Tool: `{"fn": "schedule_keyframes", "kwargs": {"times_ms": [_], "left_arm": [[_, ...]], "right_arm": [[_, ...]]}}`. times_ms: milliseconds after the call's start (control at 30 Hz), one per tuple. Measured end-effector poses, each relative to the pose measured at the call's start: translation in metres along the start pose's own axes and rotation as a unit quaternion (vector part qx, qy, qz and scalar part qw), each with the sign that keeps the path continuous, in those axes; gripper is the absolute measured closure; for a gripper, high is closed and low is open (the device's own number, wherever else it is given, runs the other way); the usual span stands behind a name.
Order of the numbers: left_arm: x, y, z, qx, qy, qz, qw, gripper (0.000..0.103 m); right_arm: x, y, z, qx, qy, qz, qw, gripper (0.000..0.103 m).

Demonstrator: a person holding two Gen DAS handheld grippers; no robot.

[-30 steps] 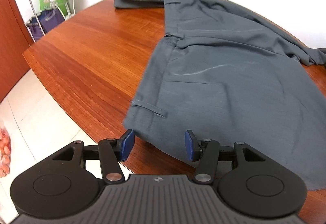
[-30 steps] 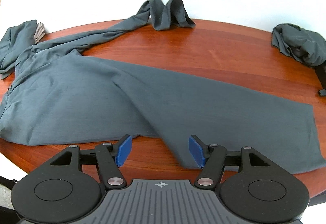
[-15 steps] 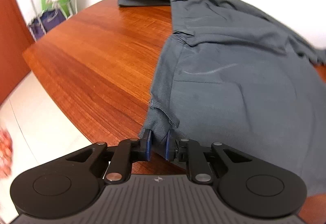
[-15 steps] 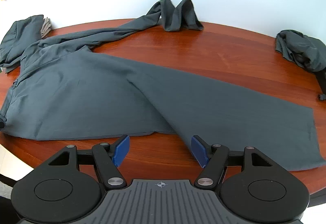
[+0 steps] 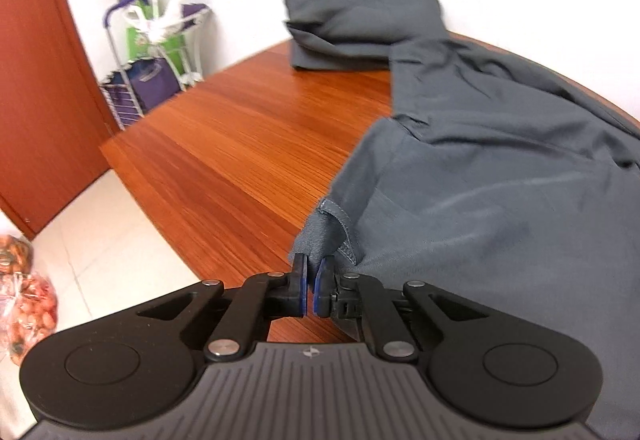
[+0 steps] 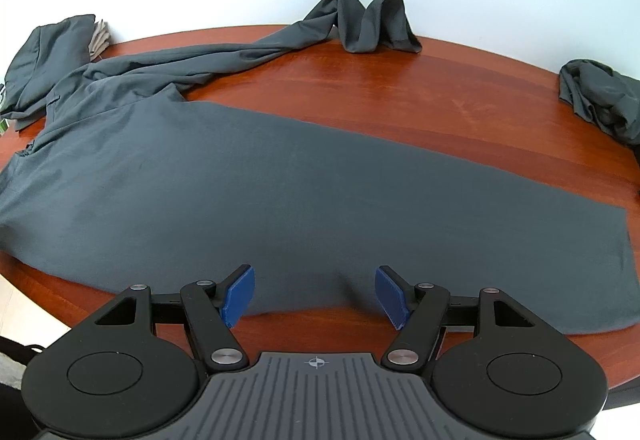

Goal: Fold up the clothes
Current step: 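Move the left tool to the trouser waistband and pinch it, then open the left tool to release the waistband and pull back, then reach the right tool to the trouser leg hem and pinch it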

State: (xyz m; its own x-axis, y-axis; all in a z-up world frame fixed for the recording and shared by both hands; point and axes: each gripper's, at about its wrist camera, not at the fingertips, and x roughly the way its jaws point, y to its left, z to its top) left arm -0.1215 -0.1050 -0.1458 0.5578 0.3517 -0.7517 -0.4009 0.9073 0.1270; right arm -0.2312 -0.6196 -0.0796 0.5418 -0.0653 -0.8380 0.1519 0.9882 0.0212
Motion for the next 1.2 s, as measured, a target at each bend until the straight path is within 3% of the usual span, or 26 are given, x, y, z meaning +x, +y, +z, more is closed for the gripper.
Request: {"fn": "schedule_keyframes", "kwargs": {"times_ms": [267,500,567,633,667,967,1200], "left_arm": [[0.002,0.025,0.022,-0.036,-0.031,0.091,0.9948,0.097],[0.013,0.041,0.029,-0.061,-0.005,0.114,0.9915,0.094],[0.009,0.044,0.028,-0.069,-0.009,0.105,0.9921,0.091],[0.002,0.048,0.029,-0.078,-0.023,0.089,0.9927,0.071],[-0.004,0.049,0.030,-0.080,-0.028,0.081,0.9931,0.068],[-0.033,0.014,0.043,-0.030,-0.036,-0.007,0.9989,0.056],[-0.057,-0.043,0.035,-0.005,-0.043,-0.108,0.9932,0.050]], "right_arm": [[0.012,0.015,-0.011,0.011,0.021,-0.006,1.000,0.034],[0.018,0.018,-0.020,0.026,0.033,-0.018,0.999,0.034],[0.020,0.020,-0.018,0.027,0.033,-0.019,0.999,0.034],[0.021,0.021,-0.015,0.022,0.032,-0.022,0.999,0.034],[0.022,0.021,-0.014,0.020,0.032,-0.023,0.999,0.034],[0.029,0.013,0.042,-0.055,0.003,-0.031,0.998,0.034],[0.051,-0.005,0.111,-0.162,-0.041,-0.016,0.986,0.034]]}}
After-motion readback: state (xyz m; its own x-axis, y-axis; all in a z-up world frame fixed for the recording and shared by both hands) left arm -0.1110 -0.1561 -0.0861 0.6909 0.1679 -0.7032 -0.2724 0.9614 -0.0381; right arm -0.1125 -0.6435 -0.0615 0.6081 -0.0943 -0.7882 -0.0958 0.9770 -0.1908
